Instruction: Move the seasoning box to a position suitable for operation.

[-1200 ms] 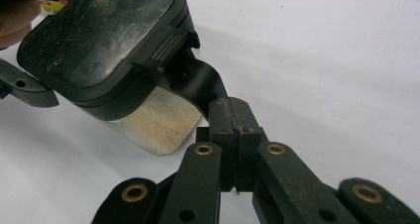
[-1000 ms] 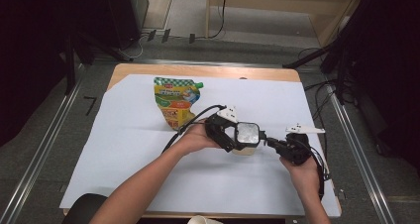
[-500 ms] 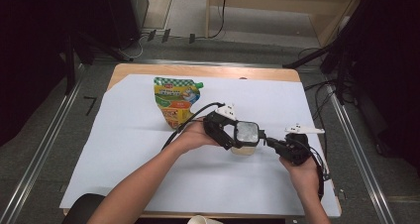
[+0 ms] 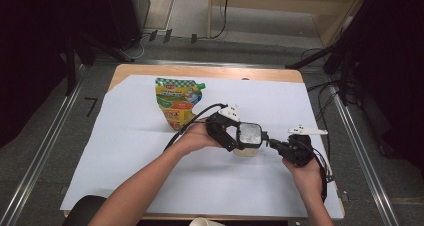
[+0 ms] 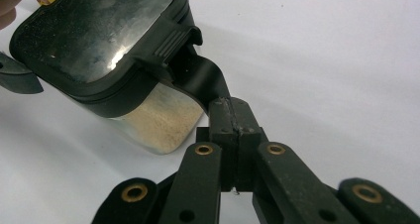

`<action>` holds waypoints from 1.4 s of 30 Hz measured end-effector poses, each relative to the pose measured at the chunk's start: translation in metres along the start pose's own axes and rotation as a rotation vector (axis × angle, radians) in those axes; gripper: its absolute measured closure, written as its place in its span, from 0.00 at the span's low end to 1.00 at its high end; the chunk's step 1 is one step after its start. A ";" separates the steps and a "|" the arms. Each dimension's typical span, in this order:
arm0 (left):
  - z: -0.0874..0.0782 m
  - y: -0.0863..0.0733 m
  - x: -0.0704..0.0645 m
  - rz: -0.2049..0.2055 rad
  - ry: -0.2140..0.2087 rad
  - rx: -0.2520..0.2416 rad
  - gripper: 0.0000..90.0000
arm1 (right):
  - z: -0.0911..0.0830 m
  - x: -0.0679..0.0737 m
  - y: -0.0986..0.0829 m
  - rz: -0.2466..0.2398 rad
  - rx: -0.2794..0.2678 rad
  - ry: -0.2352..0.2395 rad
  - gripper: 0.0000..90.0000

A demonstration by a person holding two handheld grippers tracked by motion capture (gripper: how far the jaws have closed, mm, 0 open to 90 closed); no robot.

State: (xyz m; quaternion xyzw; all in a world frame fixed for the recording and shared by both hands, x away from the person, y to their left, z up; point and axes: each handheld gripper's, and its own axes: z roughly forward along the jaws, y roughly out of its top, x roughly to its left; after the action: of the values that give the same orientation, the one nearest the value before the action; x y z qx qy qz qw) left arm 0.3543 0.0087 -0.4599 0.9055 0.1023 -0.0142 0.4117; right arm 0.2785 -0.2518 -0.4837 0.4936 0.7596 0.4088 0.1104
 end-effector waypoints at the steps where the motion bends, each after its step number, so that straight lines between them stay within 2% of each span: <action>1: 0.000 0.000 0.000 0.003 -0.002 -0.006 0.18 | 0.000 0.000 0.000 0.000 -0.001 -0.002 1.00; 26: -0.003 0.010 -0.003 0.014 0.012 0.005 0.18 | 0.000 0.000 0.000 0.002 0.003 -0.003 1.00; 31: -0.003 0.011 -0.004 0.004 0.013 0.006 0.17 | 0.000 0.000 0.000 0.002 0.002 -0.003 1.00; 42: -0.003 0.017 -0.005 0.023 0.016 0.011 0.17 | 0.000 -0.001 0.000 0.018 0.000 0.000 1.00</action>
State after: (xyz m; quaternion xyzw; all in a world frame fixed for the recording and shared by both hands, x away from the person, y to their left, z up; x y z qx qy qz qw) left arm 0.3523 -0.0004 -0.4447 0.9089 0.0948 -0.0028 0.4061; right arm 0.2789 -0.2528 -0.4844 0.5005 0.7552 0.4095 0.1068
